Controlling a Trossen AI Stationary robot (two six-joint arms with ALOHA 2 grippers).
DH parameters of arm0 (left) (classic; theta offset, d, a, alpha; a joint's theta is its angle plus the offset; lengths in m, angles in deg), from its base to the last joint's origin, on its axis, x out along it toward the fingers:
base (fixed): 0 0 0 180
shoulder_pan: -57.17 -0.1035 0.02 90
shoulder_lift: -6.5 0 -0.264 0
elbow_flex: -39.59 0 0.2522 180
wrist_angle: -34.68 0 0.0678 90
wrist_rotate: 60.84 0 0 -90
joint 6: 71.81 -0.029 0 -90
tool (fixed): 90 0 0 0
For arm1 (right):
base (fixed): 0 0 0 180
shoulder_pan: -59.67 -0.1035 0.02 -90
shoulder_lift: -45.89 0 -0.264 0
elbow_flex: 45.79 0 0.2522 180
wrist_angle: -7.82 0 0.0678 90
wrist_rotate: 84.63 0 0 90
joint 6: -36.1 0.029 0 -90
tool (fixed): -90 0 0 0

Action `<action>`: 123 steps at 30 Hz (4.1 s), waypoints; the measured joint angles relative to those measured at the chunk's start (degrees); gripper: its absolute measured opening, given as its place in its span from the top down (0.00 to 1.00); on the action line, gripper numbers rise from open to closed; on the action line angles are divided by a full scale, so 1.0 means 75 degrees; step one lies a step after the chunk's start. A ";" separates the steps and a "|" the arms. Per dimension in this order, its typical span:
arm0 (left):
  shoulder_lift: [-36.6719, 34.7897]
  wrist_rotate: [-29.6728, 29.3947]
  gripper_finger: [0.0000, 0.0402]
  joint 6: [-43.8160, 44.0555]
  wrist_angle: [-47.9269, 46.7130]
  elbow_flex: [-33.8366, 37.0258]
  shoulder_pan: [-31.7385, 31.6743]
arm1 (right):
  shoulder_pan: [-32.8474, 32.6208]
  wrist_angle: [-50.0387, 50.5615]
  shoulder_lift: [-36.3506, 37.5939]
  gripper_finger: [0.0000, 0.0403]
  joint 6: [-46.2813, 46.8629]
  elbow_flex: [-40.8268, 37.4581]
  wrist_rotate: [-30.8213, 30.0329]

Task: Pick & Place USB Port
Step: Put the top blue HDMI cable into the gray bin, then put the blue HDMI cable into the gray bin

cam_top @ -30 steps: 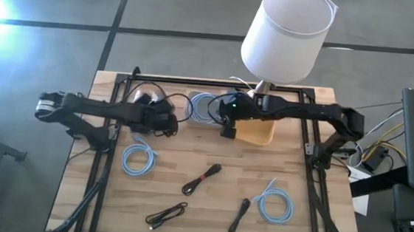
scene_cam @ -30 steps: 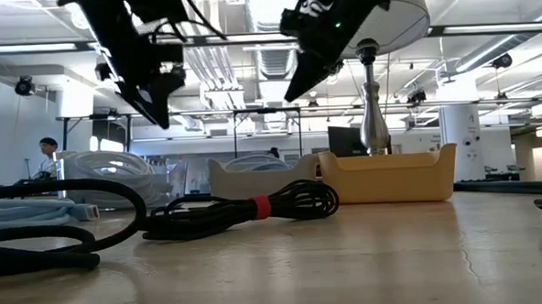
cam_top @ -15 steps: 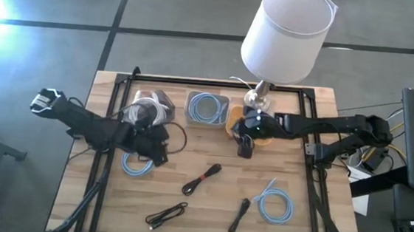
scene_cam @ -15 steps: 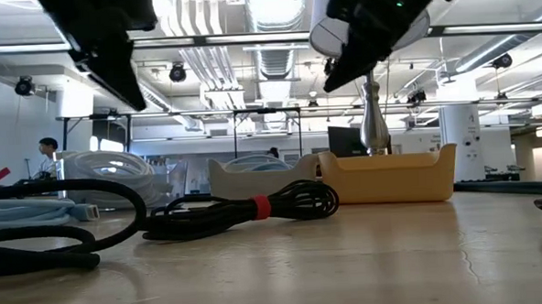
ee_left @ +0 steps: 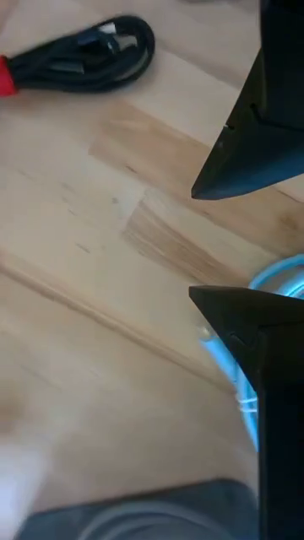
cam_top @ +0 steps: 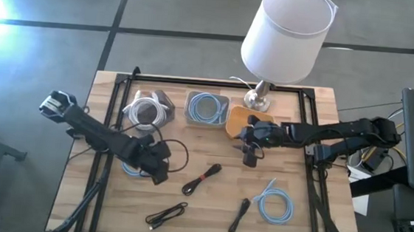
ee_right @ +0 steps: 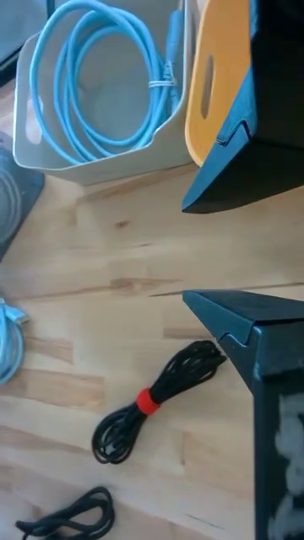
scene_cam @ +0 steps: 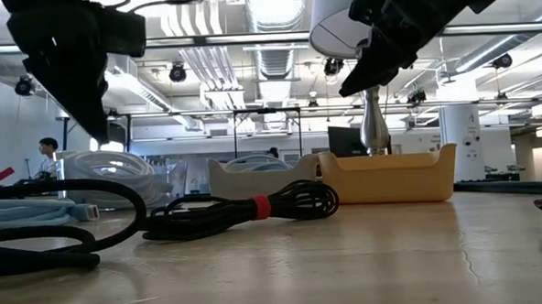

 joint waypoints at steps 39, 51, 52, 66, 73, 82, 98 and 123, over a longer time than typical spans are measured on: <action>0.0050 0.1099 0.55 0.4140 0.2167 0.2905 0.0169 | 0.0003 0.0012 -0.0022 0.62 0.0020 0.0003 -0.0006; 0.0059 0.0910 0.90 0.3578 0.2364 0.2602 0.0166 | 0.0003 0.0009 -0.0022 0.62 0.0017 0.0003 -0.0006; 0.0066 0.0838 0.90 0.3450 0.2375 0.2479 0.0166 | 0.0003 0.0009 -0.0022 0.62 0.0017 0.0003 -0.0007; 0.0083 -0.1486 0.90 -0.0753 0.2441 -0.0492 -0.0249 | 0.0003 -0.0015 -0.0025 0.62 0.0015 0.0003 -0.0026; 0.0094 -0.2181 0.90 -0.2838 0.2446 -0.1376 -0.0902 | 0.0003 -0.0012 -0.0025 0.62 -0.0012 0.0003 -0.0023; 0.0394 -0.2408 0.90 -0.4317 0.3928 -0.1217 -0.2465 | 0.0004 -0.0019 -0.0025 0.62 -0.0044 -0.0003 -0.0006; 0.3241 -0.1332 0.89 -0.4665 0.6957 -0.1307 -0.4481 | 0.0006 -0.0038 -0.0025 0.62 -0.0124 -0.0006 -0.0012; 0.3789 -0.1320 0.60 -0.4659 0.6577 -0.1910 -0.4550 | -0.0547 0.1318 -0.0025 0.61 0.1008 -0.0032 0.0350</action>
